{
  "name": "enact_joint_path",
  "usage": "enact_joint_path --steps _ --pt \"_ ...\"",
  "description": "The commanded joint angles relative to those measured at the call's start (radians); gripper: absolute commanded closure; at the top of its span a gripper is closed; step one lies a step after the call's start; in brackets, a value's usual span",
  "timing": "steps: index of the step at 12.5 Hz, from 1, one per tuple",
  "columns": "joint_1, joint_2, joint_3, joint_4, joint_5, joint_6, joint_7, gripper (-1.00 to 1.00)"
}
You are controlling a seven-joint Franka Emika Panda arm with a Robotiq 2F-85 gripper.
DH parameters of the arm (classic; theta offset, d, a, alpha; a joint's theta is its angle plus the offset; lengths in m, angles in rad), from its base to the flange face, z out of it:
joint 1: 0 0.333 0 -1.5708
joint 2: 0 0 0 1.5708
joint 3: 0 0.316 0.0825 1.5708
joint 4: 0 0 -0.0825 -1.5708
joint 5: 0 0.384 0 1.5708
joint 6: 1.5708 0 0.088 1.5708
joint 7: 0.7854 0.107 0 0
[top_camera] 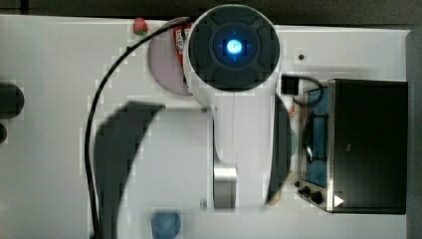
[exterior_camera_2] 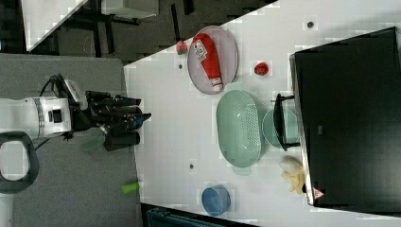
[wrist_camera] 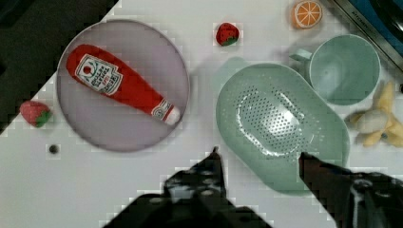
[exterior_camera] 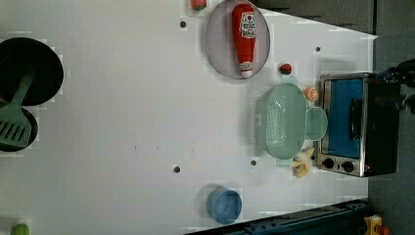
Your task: Drag strainer right to left.
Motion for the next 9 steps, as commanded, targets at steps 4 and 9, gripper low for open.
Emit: enact_joint_path --steps 4,9 --pt "-0.042 -0.51 -0.053 -0.274 -0.027 -0.208 -0.059 -1.0" --pt "-0.042 -0.455 -0.047 -0.448 -0.027 -0.073 -0.03 -1.0"
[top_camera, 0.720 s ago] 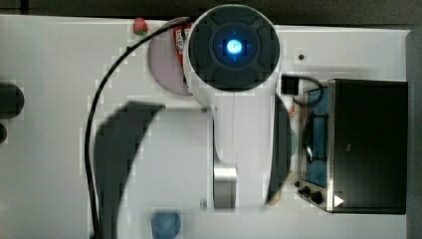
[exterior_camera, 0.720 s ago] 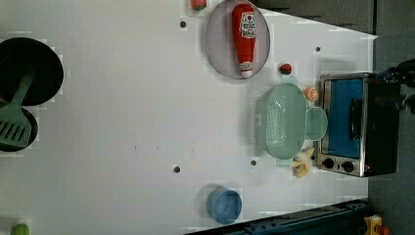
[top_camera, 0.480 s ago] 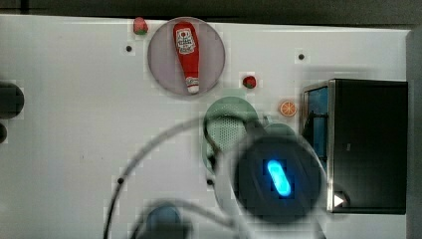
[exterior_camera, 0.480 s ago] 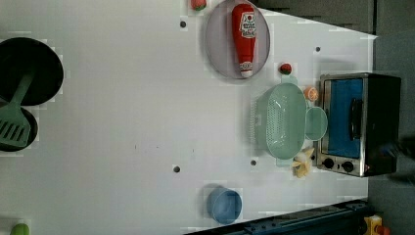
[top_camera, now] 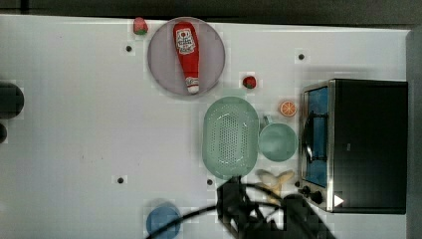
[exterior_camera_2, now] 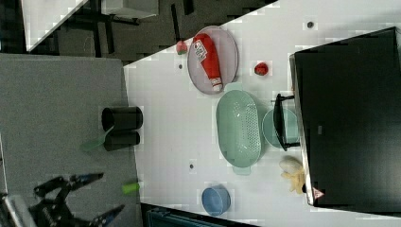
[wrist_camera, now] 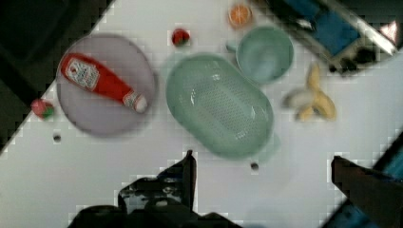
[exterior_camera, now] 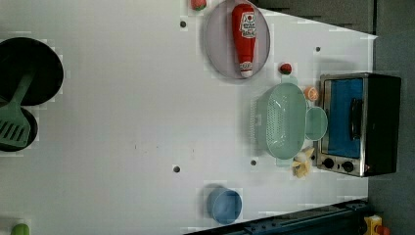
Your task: Drag strainer right to left.
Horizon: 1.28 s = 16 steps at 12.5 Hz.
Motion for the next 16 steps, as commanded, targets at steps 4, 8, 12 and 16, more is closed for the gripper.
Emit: enact_joint_path --steps 4,8,12,16 --pt "-0.008 0.252 0.006 -0.345 0.003 0.358 0.195 -1.0" --pt "-0.008 0.433 0.007 -0.422 0.003 0.627 0.42 -1.0" --pt "-0.003 0.656 0.011 -0.399 0.003 0.789 0.587 -1.0" --pt "0.01 0.835 0.03 -0.401 0.004 1.042 0.6 -1.0"
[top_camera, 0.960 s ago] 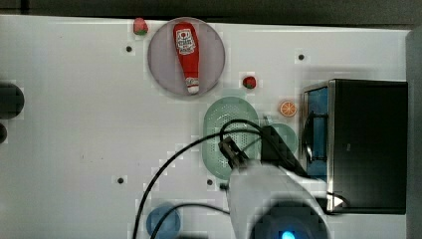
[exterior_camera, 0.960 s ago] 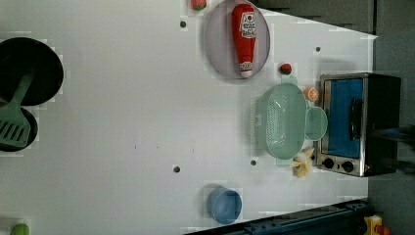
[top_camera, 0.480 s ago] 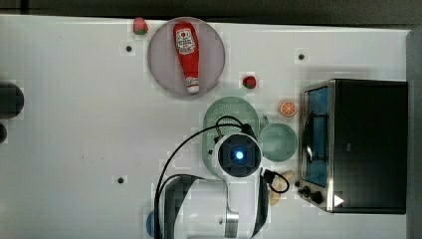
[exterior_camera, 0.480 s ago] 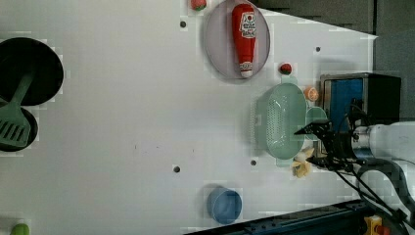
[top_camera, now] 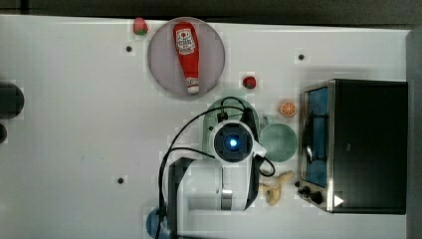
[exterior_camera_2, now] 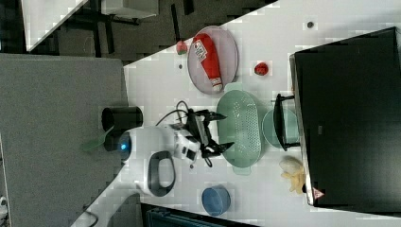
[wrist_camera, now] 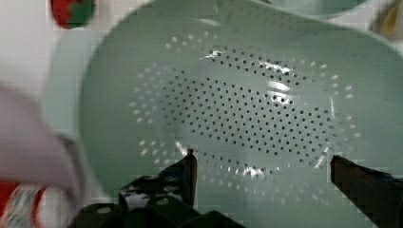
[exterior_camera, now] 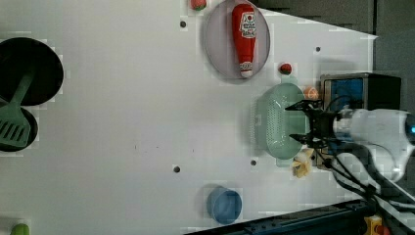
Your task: Drag strainer right to left.
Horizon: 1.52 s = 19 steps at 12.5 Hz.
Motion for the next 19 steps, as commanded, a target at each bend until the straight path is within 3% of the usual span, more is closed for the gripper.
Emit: enact_joint_path --steps 1,7,13,19 --pt "0.005 0.099 0.02 -0.022 -0.006 0.123 0.087 -1.0" --pt "0.038 0.206 0.023 -0.02 -0.001 0.221 0.191 -1.0" --pt "0.073 0.209 0.059 -0.017 0.0 0.232 0.234 -1.0" --pt "0.149 0.212 0.108 -0.006 0.002 0.23 0.408 -1.0"
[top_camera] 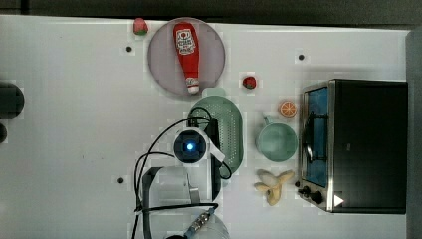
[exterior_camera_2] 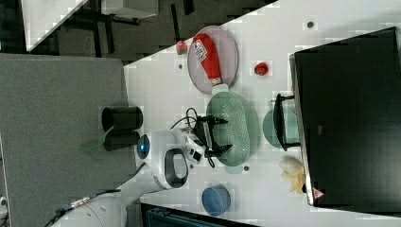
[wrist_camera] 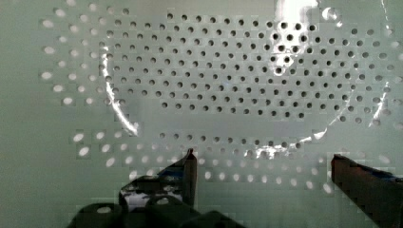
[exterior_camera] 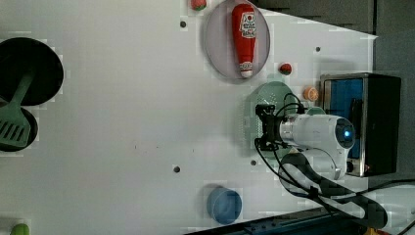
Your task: Drag strainer right to left.
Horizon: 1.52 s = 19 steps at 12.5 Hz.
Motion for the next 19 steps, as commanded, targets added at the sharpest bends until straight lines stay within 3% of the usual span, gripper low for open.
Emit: enact_joint_path --steps 1,9,19 --pt "0.07 -0.029 0.04 0.008 0.012 -0.011 0.176 -1.0" --pt "0.173 -0.012 0.105 0.041 0.012 -0.036 0.292 -1.0" --pt "0.311 0.097 0.109 0.256 0.021 -0.163 0.445 -1.0"
